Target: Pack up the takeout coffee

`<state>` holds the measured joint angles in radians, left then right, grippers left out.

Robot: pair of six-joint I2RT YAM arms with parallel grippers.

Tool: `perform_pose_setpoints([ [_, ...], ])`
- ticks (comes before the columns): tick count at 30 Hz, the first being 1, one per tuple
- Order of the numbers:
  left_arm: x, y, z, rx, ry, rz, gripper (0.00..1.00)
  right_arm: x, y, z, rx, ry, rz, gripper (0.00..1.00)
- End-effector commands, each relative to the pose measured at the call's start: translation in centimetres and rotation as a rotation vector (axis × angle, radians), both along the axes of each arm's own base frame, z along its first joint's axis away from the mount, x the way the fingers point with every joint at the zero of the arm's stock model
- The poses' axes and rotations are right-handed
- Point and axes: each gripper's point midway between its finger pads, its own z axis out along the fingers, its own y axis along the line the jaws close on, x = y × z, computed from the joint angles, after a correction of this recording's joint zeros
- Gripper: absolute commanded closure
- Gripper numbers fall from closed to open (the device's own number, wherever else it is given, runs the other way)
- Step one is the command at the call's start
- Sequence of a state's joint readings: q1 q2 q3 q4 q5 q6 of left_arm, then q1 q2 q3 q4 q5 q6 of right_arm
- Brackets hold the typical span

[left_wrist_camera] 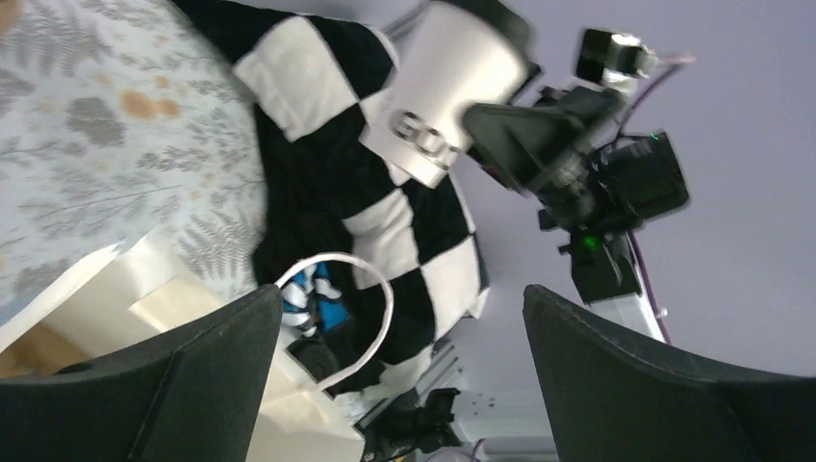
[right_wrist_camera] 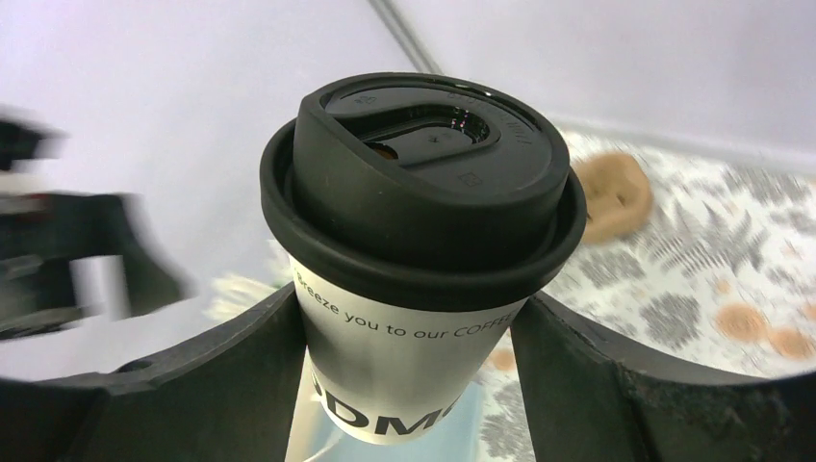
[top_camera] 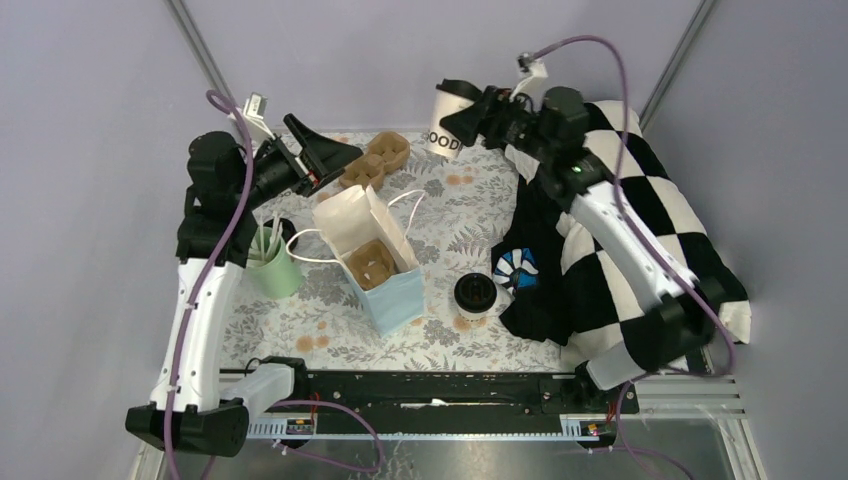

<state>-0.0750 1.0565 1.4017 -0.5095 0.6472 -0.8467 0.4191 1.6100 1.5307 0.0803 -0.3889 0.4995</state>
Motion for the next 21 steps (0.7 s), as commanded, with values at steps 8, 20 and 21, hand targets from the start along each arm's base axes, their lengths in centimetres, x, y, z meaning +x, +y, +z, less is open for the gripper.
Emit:
perform_pose_setpoints([
  [8,-3.1,-8.5,7.1,-0.347,-0.256,-0.400,0.01,-12.3,-0.8,14.3,0.337,-0.143,0.207,0.27],
  [20,-5.2,-12.7,7.8,-0.417,-0.279,-0.490,0.01,-14.9,0.8,15.4,0.439,-0.109,0.268,0.27],
  [21,-5.1,-12.7,7.8,-0.419,-0.275,-0.483,0.01,-15.0,0.9,15.3,0.445,-0.106,0.271,0.27],
])
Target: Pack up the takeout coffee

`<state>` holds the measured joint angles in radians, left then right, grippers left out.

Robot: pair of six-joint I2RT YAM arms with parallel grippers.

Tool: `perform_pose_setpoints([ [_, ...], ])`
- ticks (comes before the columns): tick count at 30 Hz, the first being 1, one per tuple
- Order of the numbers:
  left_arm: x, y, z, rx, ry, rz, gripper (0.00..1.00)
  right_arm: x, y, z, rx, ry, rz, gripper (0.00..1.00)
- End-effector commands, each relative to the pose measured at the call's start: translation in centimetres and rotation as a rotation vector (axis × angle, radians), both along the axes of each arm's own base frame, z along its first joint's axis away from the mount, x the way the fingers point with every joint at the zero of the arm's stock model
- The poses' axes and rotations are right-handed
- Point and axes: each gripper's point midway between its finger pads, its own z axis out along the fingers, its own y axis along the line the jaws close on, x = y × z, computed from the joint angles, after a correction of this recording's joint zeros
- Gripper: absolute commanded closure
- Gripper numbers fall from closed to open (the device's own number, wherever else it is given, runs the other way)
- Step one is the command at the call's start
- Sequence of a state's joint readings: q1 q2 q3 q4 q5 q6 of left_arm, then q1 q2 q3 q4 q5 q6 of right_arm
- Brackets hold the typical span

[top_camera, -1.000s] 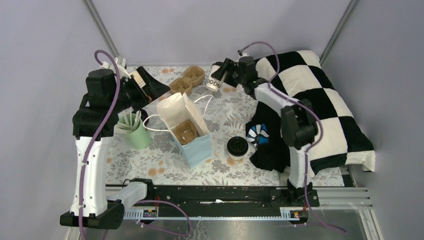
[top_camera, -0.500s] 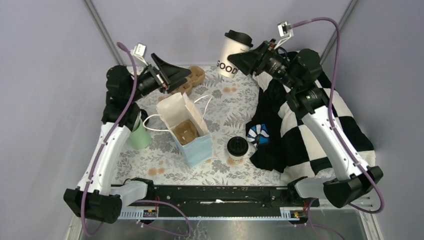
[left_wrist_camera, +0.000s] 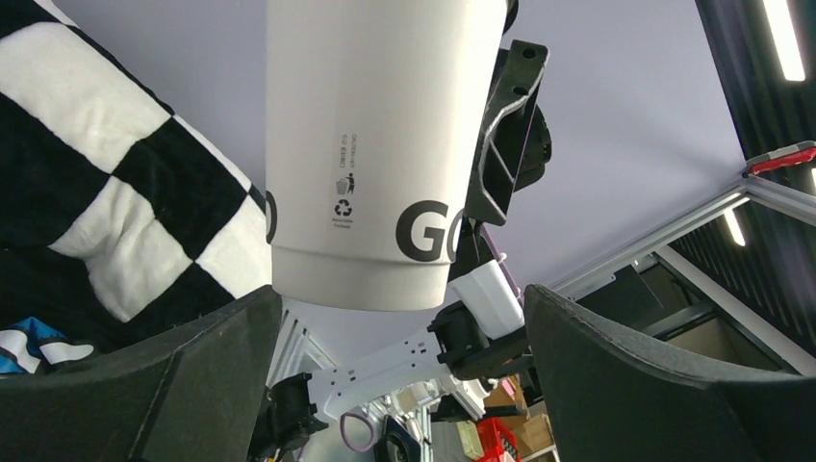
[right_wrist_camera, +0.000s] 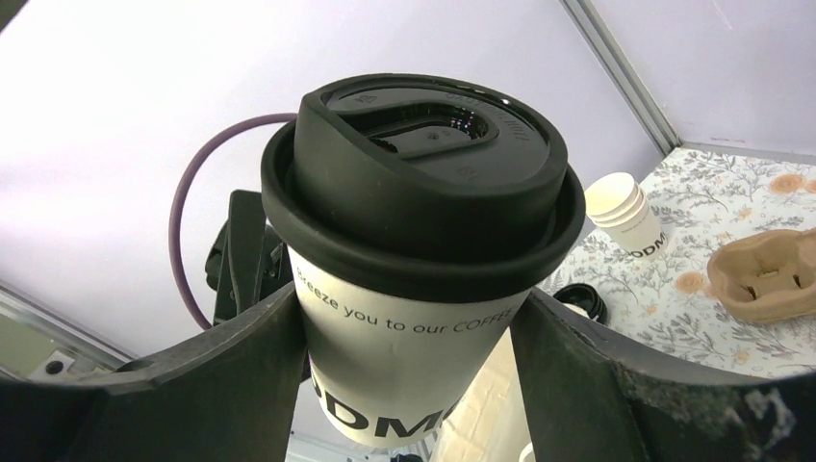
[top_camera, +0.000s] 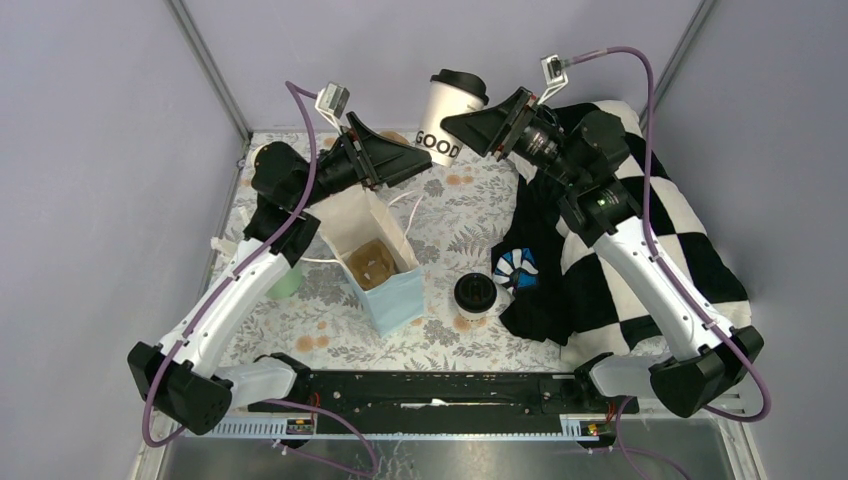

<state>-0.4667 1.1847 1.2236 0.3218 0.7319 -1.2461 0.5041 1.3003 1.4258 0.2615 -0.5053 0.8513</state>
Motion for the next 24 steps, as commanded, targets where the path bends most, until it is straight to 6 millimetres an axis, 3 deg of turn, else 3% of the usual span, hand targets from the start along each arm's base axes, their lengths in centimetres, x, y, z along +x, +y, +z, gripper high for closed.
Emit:
perform_pose_setpoints([
  [1,-0.7,0.2,2.4,-0.081,-0.073,0.027,0.01,-2.0,0.3,1.9,0.073,-0.033,0.042,0.27],
  [8,-0.4,0.2,2.2,-0.099,-0.041,0.048,0.08,-2.4,0.6,1.6,0.078,-0.027,0.043,0.28],
  [16,0.4,0.6,1.2,-0.067,-0.004,0.116,0.02,-3.1,0.3,2.5,0.096,-0.036,0.044,0.29],
  [24,0.0,0.2,1.6,-0.093,-0.018,0.090,0.21,-3.2,0.4,1.9,0.095,-0.020,0.037,0.29],
])
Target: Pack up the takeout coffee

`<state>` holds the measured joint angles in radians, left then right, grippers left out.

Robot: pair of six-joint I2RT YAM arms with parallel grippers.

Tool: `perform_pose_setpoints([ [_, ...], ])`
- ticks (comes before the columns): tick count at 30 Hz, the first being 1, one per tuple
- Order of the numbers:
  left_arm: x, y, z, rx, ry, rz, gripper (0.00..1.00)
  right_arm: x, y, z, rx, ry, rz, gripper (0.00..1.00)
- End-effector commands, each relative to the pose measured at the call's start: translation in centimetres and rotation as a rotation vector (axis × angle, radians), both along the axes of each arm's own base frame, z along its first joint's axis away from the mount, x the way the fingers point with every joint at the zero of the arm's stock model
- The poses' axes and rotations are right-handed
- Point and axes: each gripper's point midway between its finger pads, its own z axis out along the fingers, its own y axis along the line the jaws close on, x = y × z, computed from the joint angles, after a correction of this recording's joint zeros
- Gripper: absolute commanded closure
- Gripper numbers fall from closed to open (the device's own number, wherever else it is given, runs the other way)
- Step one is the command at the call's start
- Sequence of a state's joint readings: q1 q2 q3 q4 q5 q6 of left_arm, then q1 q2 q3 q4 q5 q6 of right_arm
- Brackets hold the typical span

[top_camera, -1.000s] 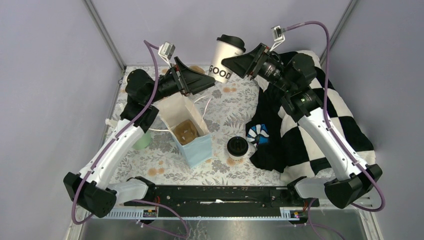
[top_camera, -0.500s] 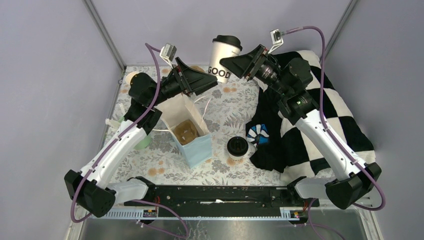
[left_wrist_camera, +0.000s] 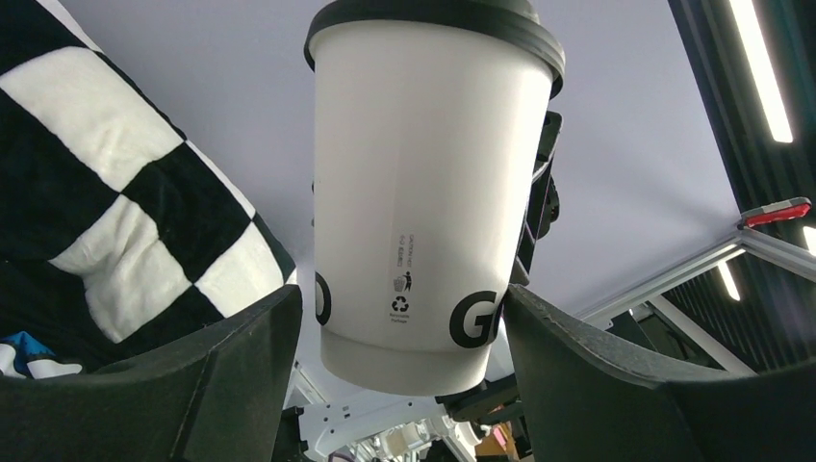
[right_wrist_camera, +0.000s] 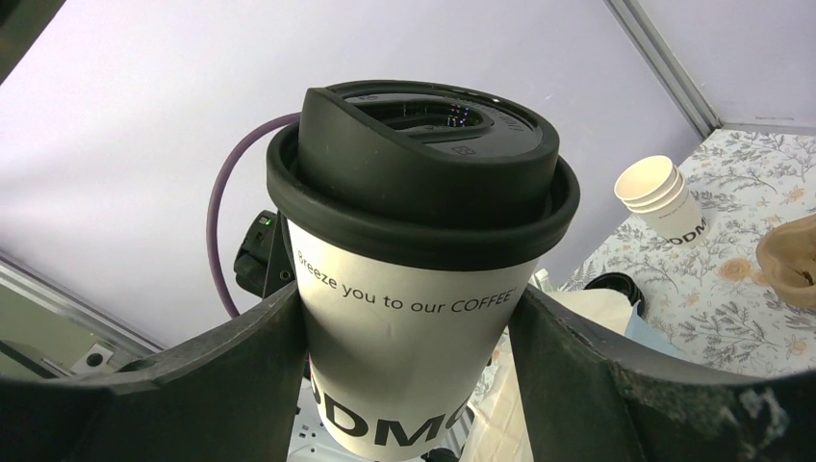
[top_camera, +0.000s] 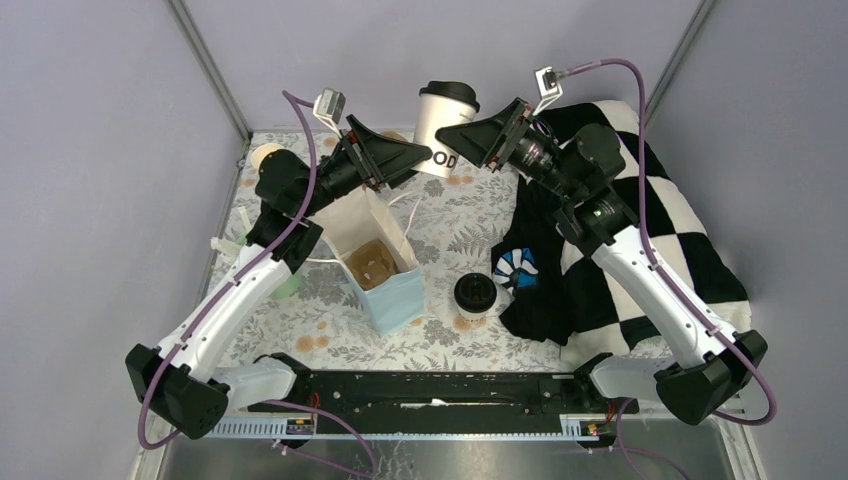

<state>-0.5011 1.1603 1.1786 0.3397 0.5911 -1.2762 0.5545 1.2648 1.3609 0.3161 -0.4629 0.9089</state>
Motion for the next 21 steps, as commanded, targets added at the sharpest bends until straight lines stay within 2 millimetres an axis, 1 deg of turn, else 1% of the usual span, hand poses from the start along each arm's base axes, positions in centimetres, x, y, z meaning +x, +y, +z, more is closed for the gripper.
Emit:
perform_pose_setpoints([
  [1,-1.0,0.2,1.5,-0.033,-0.072,0.002,0.21,-1.6,-0.5,2.0,0.044,-0.054,0.008,0.29],
  [3,-1.1,0.1,1.3,-0.027,-0.071,-0.004,0.19,-1.6,-0.5,2.0,0.044,-0.054,0.003,0.29],
  [7,-1.5,-0.3,1.3,-0.026,-0.082,-0.025,0.11,-1.4,-0.6,2.0,0.048,-0.052,-0.009,0.29],
  [9,-1.7,-0.4,1.2,-0.022,-0.087,-0.032,0.11,-1.3,-0.6,2.0,0.051,-0.049,-0.013,0.29],
  [10,-1.8,-0.5,1.3,-0.019,-0.093,-0.037,0.13,-1.3,-0.6,2.0,0.052,-0.048,-0.014,0.29],
  [12,-1.8,-0.5,1.2,-0.008,-0.100,-0.038,0.21,-1.3,-0.7,2.1,0.053,-0.046,-0.016,0.28],
  [17,-1.7,-0.4,0.3,0.080,-0.140,-0.004,0.31,-1.4,-0.8,1.4,0.033,-0.023,-0.021,0.26],
  [19,-1.8,-0.2,0.0,0.113,-0.164,0.012,0.35,-1.7,-1.0,0.8,0.008,-0.014,-0.025,0.21],
  [21,-1.9,0.0,-0.2,0.160,-0.203,0.027,0.36,-2.3,-1.2,-0.3,-0.043,-0.005,-0.019,0.11],
])
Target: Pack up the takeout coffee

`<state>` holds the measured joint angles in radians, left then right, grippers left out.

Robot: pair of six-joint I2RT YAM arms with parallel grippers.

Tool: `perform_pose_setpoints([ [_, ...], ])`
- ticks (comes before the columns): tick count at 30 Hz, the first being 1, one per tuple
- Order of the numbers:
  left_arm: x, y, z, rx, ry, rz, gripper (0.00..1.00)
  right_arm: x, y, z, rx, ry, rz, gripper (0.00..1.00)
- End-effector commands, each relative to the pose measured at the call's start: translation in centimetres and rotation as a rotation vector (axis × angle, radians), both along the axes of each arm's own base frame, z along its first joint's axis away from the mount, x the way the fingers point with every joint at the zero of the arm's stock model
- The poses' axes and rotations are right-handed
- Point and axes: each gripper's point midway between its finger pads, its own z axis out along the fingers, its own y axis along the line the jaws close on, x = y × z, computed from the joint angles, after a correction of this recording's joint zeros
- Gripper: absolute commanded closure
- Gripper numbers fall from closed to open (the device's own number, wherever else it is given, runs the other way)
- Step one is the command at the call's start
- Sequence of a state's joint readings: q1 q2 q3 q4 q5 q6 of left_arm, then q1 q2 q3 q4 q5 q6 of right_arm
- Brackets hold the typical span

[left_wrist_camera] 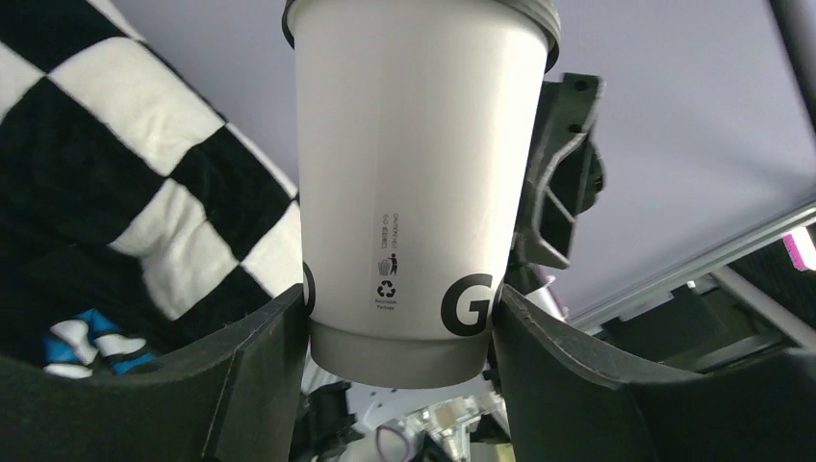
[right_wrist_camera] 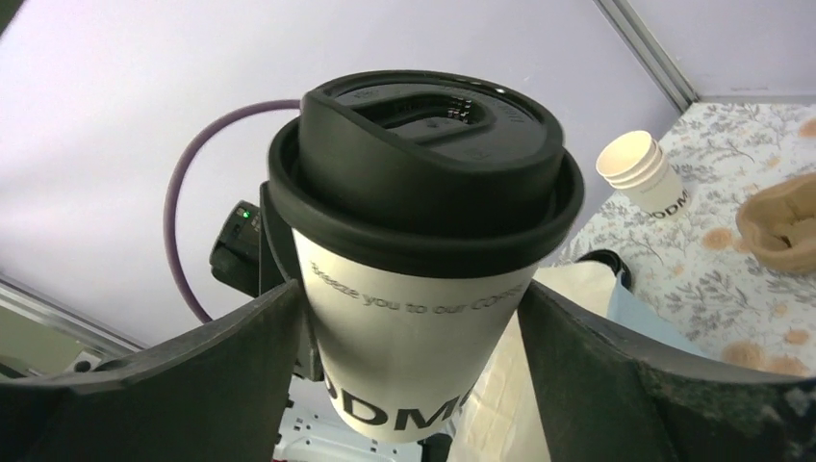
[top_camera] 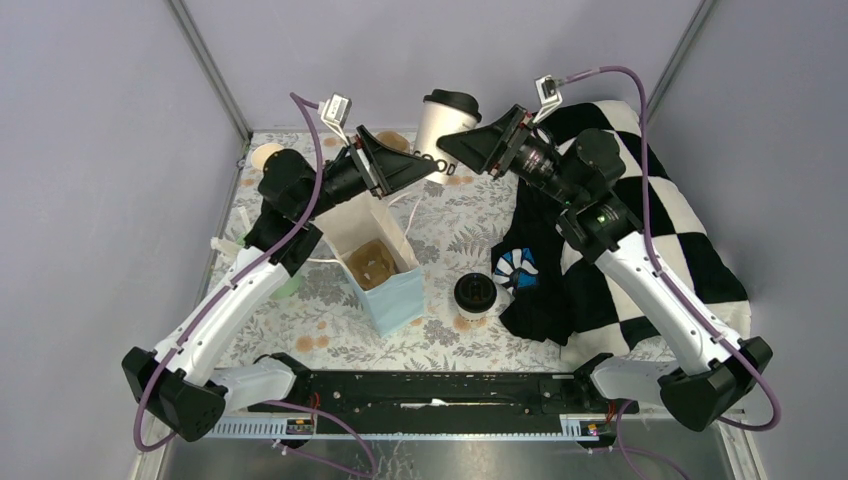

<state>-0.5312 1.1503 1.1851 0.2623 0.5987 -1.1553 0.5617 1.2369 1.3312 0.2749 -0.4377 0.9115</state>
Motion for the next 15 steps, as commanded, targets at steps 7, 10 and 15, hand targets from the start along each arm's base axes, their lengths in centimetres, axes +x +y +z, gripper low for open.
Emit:
perform_pose_setpoints([
  [7,-2.1,0.9,-1.4,0.330,-0.268,-0.032,0.41,-6.7,-6.1,-4.5,-0.494,-0.077,-0.036,0.00],
  [10,-2.8,1.7,-2.3,0.402,-0.335,-0.030,0.41,-9.2,-7.4,-5.5,-0.599,-0.045,0.049,0.00],
  [15,-3.5,3.7,-4.0,0.519,-0.462,0.030,0.41,-11.0,-7.0,-1.9,-0.529,-0.035,0.209,0.00],
])
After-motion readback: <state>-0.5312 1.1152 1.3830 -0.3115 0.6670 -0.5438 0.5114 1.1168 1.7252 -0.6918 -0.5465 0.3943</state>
